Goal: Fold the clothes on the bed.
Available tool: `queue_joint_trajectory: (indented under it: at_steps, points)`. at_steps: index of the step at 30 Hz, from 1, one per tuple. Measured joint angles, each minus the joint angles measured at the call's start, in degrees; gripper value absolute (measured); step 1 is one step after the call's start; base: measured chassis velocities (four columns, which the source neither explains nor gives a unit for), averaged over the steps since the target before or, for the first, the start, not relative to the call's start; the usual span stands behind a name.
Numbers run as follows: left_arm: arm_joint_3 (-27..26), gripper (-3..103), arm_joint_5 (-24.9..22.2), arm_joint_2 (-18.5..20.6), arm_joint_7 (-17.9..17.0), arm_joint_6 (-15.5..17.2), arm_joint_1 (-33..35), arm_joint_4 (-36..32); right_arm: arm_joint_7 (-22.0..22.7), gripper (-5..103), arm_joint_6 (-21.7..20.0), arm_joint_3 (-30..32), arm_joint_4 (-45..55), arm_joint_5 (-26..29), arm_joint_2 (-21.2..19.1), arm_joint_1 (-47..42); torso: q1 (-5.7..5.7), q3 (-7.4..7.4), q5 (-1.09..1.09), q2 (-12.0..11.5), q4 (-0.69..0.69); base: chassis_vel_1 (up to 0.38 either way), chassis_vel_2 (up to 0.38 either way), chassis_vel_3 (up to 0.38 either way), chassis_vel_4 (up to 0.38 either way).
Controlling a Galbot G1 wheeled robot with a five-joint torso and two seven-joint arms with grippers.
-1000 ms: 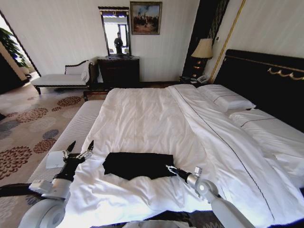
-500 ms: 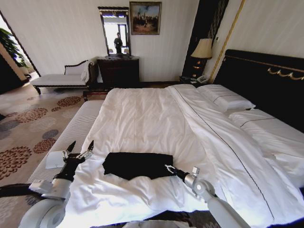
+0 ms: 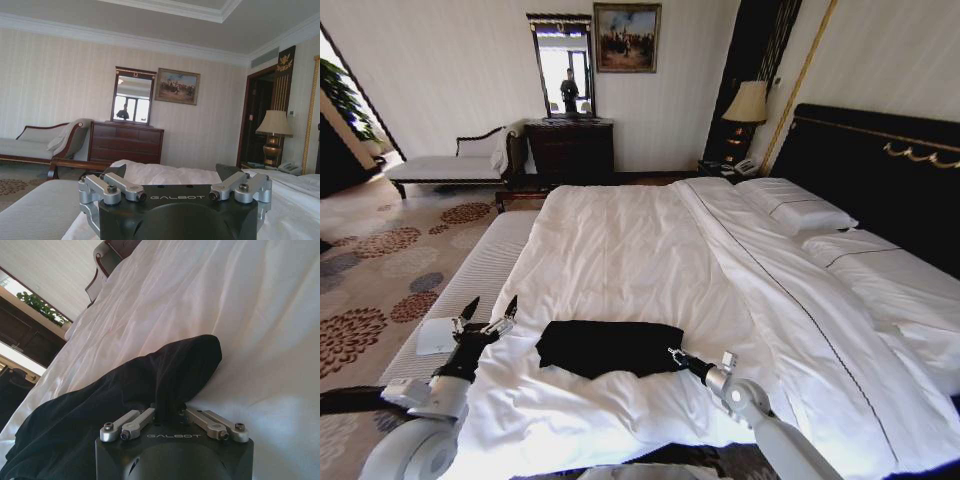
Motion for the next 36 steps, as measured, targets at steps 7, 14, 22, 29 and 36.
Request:
queue_joint_trajectory:
  at_steps: [7,14,22,29,36]
  points:
    - [0.0,100,0.0,0.0,0.0,0.0,0.0,0.0,1.5,7,0.5,1.4,3.1,-0.6,-0.1,-1.6,0.00,0.00,0.00,0.0,0.01,0.000,0.000,0.000,0.000]
    - [0.0,100,0.0,0.0,0.0,0.0,0.0,0.0,3.3,7,2.0,5.1,8.2,-0.2,-3.3,-4.0,0.00,0.00,-0.01,0.0,-0.01,0.000,0.000,0.000,0.000]
    - [0.0,100,0.0,0.0,0.0,0.0,0.0,0.0,4.0,7,2.4,10.5,9.7,1.8,-8.7,-5.8,0.00,0.00,-0.01,0.0,-0.01,0.000,0.000,0.000,0.000]
    - [0.0,100,0.0,0.0,0.0,0.0,0.0,0.0,2.8,7,2.9,14.4,4.4,-1.5,-12.3,-5.2,0.00,0.00,0.00,0.0,-0.01,0.000,0.000,0.000,0.000]
    - [0.0,100,0.0,0.0,0.0,0.0,0.0,0.0,3.1,7,2.5,16.1,1.5,-3.8,-14.4,-5.0,0.00,0.00,-0.01,0.0,-0.01,0.000,0.000,0.000,0.000]
